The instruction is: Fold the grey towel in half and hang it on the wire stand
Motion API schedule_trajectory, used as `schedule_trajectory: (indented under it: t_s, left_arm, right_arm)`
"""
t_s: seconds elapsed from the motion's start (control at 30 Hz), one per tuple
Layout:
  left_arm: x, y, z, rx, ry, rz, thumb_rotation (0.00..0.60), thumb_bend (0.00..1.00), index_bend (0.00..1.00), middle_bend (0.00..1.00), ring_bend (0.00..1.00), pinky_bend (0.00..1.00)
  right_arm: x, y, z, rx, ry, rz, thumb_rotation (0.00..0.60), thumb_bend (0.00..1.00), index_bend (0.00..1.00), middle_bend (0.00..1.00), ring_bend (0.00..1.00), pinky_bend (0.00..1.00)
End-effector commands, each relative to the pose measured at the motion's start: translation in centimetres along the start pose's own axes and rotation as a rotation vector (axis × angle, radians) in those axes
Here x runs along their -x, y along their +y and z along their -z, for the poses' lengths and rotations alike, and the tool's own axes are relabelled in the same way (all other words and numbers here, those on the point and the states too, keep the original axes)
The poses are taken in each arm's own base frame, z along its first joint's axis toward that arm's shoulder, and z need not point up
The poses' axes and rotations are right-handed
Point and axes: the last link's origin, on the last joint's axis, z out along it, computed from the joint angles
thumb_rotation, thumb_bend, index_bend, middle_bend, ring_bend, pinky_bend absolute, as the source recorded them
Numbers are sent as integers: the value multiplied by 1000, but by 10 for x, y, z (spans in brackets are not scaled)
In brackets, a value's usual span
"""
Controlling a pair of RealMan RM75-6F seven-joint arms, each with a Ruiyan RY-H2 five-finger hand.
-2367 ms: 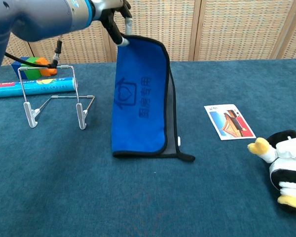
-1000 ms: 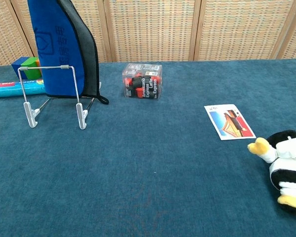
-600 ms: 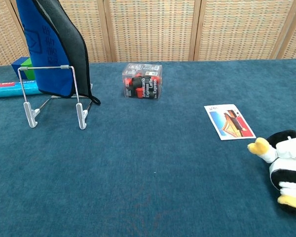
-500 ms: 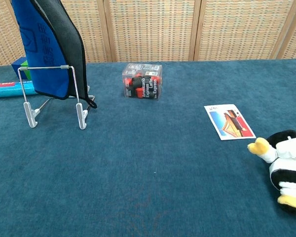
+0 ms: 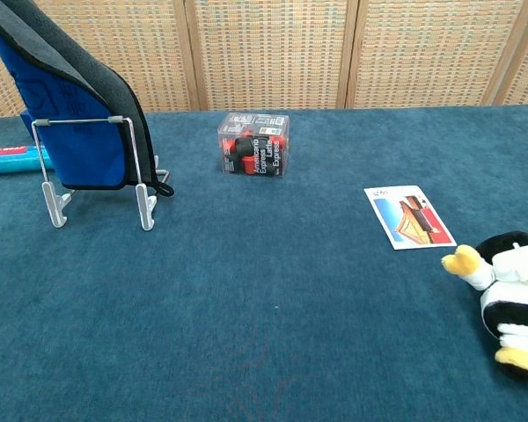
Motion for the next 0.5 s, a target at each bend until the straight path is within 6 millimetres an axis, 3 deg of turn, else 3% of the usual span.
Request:
schedule_trajectory:
  t_s: [0.03, 0.3, 0.5]
  left_arm:
    - [-1, -2, 11, 51, 51, 32, 600, 559, 845, 0, 0, 0]
    - [2, 0, 30, 143, 38, -20, 600, 558, 846, 0, 0, 0]
    - [30, -2, 53, 176, -29, -152, 600, 558, 846, 0, 0, 0]
  right_arm:
    - [0, -1, 1, -6, -1, 0, 600, 0, 0, 0, 0, 0]
    - [-1, -3, 4, -16, 5, -5, 600, 0, 0, 0, 0, 0]
    - [-2, -4, 5, -23, 7, -8, 600, 0, 0, 0, 0, 0]
